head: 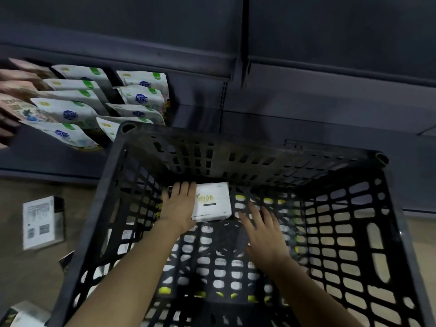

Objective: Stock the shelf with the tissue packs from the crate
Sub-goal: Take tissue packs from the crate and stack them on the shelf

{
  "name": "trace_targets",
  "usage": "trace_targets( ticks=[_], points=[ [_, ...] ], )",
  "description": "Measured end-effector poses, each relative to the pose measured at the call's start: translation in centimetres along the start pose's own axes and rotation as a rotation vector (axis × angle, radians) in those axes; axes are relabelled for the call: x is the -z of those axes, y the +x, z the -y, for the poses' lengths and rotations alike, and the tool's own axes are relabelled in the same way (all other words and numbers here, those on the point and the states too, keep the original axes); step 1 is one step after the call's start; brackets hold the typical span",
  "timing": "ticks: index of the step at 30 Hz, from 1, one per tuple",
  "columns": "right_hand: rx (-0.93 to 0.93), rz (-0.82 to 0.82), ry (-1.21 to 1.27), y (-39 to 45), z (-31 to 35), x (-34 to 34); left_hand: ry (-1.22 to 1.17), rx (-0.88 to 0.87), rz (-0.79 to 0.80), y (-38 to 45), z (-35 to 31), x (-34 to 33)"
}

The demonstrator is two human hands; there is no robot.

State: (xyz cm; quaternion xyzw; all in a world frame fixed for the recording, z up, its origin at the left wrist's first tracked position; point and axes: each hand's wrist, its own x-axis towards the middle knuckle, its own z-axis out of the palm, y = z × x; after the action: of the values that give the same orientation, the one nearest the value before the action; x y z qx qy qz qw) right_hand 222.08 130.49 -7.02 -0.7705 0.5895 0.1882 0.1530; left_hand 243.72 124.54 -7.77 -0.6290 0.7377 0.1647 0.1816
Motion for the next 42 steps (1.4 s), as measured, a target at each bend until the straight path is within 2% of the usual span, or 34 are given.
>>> trace_targets(
  ticks=[7,10,12,18,26,34,42],
  points=[
    [-0.028,0.014,-0.038,-6.1,1.2,7.9,-0.044,-0.098,-0.043,-6.0,-0.8,6.2],
    [-0.063,-0.030,-0.027,-9.0,1.9,12.7,-0.062,-0.130,-0.056,-9.1,-1.3,10.6],
    [-0.066,-0.117,0.003,-10.6,1.7,15.3,-0.071,-0.151,-0.072,-11.2,-1.7,13.9],
    [-0.095,-0.176,0.107,-15.4,2.2,24.1,-0.106,-0.228,-0.184,-17.0,-2.9,24.1],
    [-0.135,-0.513,0.157,-20.1,0.9,34.7,-0.113,-0.281,-0.326,-22.7,-5.1,35.6],
    [-0.115,-0.798,0.189,-25.4,-1.8,41.0,-0.069,-0.432,-0.537,-26.4,-7.9,43.9],
    [-0.107,-0.994,0.059,-29.0,-5.5,47.4,0.062,-0.626,-0.956,-27.3,-9.7,49.3]
  ],
)
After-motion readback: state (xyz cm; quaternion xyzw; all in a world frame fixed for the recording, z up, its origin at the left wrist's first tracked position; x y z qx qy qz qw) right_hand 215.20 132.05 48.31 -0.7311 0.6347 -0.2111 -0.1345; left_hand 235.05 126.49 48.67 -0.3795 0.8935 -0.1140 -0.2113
